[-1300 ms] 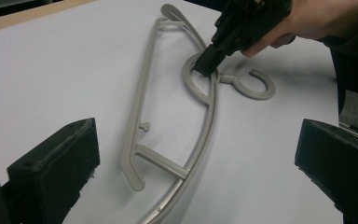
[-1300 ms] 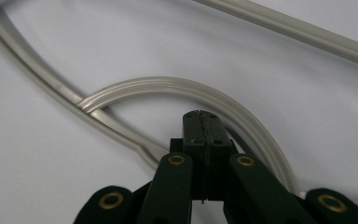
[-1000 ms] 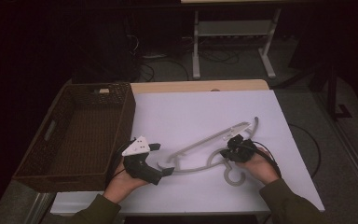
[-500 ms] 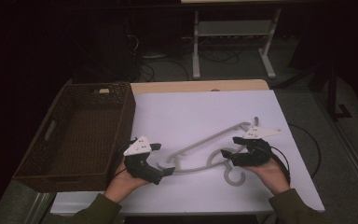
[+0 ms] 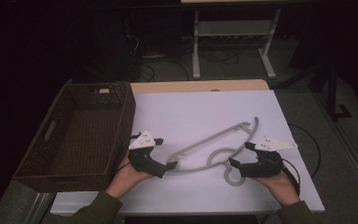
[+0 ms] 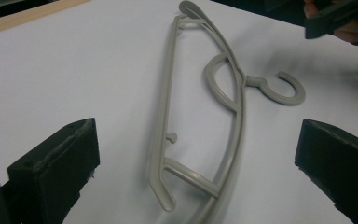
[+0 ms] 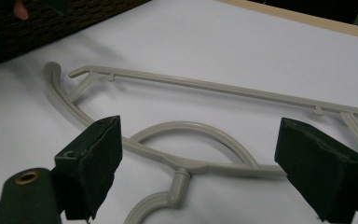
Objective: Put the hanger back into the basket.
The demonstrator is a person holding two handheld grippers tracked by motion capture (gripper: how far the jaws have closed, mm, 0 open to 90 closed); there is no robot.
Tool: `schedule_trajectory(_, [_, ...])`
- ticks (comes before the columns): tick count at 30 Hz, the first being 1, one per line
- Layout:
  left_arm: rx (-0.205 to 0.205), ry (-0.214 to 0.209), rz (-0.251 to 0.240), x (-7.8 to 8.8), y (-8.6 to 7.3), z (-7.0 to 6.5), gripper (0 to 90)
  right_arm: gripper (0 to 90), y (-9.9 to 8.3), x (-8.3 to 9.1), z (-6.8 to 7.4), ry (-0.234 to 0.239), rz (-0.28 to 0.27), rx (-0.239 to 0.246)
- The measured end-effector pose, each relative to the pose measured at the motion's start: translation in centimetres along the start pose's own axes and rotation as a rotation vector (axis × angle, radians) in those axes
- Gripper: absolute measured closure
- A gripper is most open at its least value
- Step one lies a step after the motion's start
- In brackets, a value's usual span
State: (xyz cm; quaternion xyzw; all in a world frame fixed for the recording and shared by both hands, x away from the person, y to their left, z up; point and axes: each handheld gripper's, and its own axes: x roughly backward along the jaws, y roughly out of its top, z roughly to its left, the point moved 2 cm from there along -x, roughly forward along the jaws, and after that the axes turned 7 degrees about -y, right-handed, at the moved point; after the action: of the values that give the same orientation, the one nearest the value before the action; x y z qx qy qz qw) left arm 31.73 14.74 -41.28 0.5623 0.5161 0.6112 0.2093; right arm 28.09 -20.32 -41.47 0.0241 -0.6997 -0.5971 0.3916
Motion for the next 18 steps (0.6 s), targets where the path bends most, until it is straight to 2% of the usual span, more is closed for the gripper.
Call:
schedule_trajectory(7, [0.0,-0.001,0.007,-1.4,0.6,0.8,0.0,15.0,-0.5,0.2,0.1,0.003,0.014,-0.004])
schedule_trajectory(9, [-0.014,-0.008,0.03,-2.1,0.7,0.8,0.0,15.1,-0.5,0.2,0.1,0.001,0.014,-0.004])
schedule_trajectory(14, [-0.049,-0.043,0.071,-4.0,1.1,0.5,0.0,15.3,-0.5,0.1,0.2,0.006,0.025,-0.005])
schedule_trajectory(15, [-0.043,-0.051,0.078,-4.4,1.1,0.2,0.0,15.3,-0.5,0.0,0.2,0.005,0.027,-0.004])
schedule_trajectory(17, [-0.054,-0.076,0.086,-5.1,1.2,-0.1,5.2,15.3,-0.5,0.0,0.3,0.005,0.028,-0.003])
schedule_trajectory(18, [-0.064,-0.091,0.108,-5.7,1.2,-0.5,7.9,15.4,-0.6,0.0,0.2,0.004,0.026,-0.002])
